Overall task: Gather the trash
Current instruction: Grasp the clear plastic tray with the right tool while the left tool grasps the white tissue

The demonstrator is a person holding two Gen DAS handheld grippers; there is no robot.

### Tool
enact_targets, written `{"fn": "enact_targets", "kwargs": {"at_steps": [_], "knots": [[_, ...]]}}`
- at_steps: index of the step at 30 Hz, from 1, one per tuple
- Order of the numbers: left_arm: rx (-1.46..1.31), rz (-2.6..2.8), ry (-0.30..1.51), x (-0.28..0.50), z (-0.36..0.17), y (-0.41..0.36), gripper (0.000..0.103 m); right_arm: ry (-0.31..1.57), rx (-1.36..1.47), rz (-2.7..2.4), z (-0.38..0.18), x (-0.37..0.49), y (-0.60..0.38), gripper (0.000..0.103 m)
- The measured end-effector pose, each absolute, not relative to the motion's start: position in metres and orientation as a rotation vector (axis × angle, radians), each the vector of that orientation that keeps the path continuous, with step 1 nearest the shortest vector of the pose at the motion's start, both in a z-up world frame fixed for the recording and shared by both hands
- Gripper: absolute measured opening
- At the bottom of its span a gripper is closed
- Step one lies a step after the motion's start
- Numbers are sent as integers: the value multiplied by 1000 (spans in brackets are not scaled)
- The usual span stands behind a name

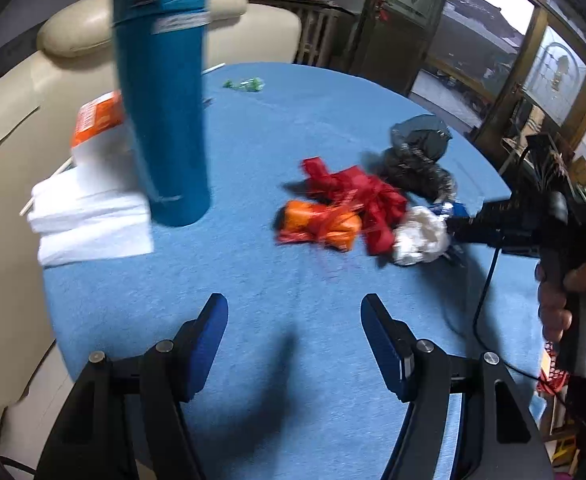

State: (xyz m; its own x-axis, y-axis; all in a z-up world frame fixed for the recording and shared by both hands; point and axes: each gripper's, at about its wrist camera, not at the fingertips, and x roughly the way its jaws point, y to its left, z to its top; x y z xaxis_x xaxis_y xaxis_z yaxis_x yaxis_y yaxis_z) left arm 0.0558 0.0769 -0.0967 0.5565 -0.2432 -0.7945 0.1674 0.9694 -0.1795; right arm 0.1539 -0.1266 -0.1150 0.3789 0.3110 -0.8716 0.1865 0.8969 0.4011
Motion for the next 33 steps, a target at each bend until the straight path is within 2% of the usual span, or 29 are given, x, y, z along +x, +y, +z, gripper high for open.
{"fn": "enact_targets", "kwargs": {"at_steps": [4, 9, 14, 16, 17, 18, 20, 21, 22, 23, 24, 26, 33], "knots": [[-57, -322, 938, 64, -88, 50, 70, 1223, 474, 59, -122, 128, -149, 13], [-21, -411, 940, 91, -85, 6, 74, 1203, 580, 118, -114, 96, -182, 17], [-24, -454, 1030, 129, -109, -37, 75, 1114, 586, 128, -91, 73, -209, 21], [-9, -441, 1056, 138, -118, -49, 75, 1092, 589, 127, -85, 72, -221, 34], [-3, -438, 1061, 139, -121, -52, 75, 1081, 591, 122, -83, 73, -226, 52], [3, -433, 1063, 140, -124, -55, 75, 1065, 593, 116, -82, 77, -229, 75], [6, -428, 1066, 140, -129, -58, 74, 982, 590, 100, -76, 85, -236, 76], [1, -436, 1070, 141, -131, -59, 70, 953, 553, 80, -73, 93, -237, 76], [-4, -448, 1072, 141, -133, -60, 63, 953, 520, 67, -75, 105, -234, 75], [0, -455, 1076, 142, -134, -61, 47, 958, 492, 65, -76, 115, -231, 72], [5, -464, 1084, 143, -136, -63, 41, 963, 470, 72, -78, 126, -228, 65], [10, -470, 1077, 142, -138, -64, 39, 975, 436, 84, -81, 145, -221, 61], [11, -500, 1055, 129, -132, -56, 32, 1033, 434, 78, -101, 192, -205, 61]]}}
